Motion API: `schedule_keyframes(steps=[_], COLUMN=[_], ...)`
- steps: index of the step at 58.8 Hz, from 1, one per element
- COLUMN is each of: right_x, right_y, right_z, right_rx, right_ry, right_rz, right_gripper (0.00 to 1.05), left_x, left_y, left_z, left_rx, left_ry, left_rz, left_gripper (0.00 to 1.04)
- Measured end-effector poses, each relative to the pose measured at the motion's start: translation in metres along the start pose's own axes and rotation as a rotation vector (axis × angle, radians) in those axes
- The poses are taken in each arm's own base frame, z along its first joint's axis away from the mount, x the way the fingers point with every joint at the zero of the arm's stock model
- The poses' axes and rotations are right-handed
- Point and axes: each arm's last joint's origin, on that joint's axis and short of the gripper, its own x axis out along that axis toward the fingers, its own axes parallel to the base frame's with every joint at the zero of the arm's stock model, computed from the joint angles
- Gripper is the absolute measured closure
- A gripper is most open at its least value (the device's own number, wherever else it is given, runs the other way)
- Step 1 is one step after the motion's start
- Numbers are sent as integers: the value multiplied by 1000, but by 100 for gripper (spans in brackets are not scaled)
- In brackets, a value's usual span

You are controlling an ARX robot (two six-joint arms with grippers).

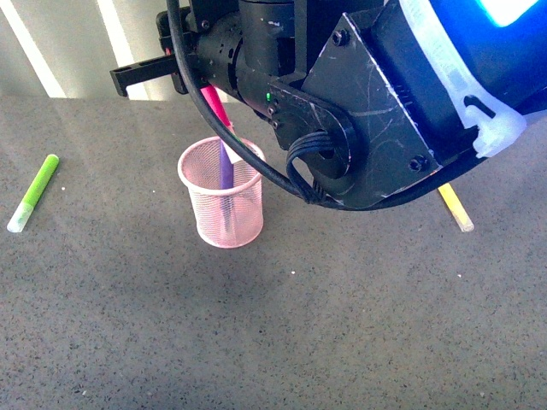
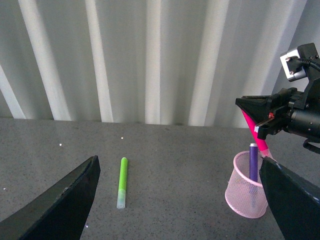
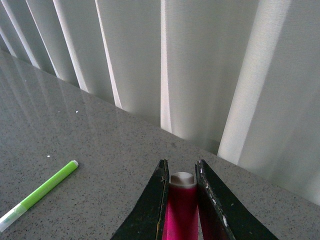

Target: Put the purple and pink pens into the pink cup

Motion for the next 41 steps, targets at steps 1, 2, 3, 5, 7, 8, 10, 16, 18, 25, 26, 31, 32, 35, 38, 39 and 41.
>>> schedule_keyframes(steps=[1, 2, 3, 5, 7, 8, 10, 16, 18, 25, 26, 31, 32, 35, 38, 39, 41], right_x=[1, 1, 1, 2, 3, 3, 3, 4, 4, 0, -1, -7, -8, -12, -18, -19, -24], right_y=[0, 0, 0, 0, 0, 0, 1, 2, 2, 3, 3, 2, 2, 1, -1, -2, -4], right_z=[0, -1, -2, -4, -6, -8, -10, -13, -13, -15, -15, -8, -5, 1, 12, 15, 22], right_rx=[0, 0, 0, 0, 0, 0, 0, 4, 11, 43, 49, 85, 92, 106, 125, 127, 142], right_ry=[0, 1, 2, 6, 10, 14, 19, 30, 30, 47, 50, 61, 60, 56, 51, 49, 51], right_rz=[0, 0, 0, 2, 2, 1, 0, 3, 6, 1, -1, -24, -31, -51, -77, -84, -110], right_gripper=[93, 93, 93, 93, 93, 93, 93, 92, 83, 59, 55, 38, 34, 27, 18, 16, 11], left_x=[0, 0, 0, 0, 0, 0, 0, 0, 0, 0, 0, 0, 0, 0, 0, 0, 0], left_y=[0, 0, 0, 0, 0, 0, 0, 0, 0, 0, 0, 0, 0, 0, 0, 0, 0], left_z=[0, 0, 0, 0, 0, 0, 0, 0, 0, 0, 0, 0, 0, 0, 0, 0, 0], left_rx=[0, 0, 0, 0, 0, 0, 0, 0, 0, 0, 0, 0, 0, 0, 0, 0, 0], left_ry=[0, 0, 0, 0, 0, 0, 0, 0, 0, 0, 0, 0, 0, 0, 0, 0, 0], left_rz=[0, 0, 0, 0, 0, 0, 0, 0, 0, 0, 0, 0, 0, 0, 0, 0, 0], left_gripper=[7, 7, 7, 7, 7, 7, 7, 7, 7, 7, 7, 7, 7, 7, 7, 7, 7])
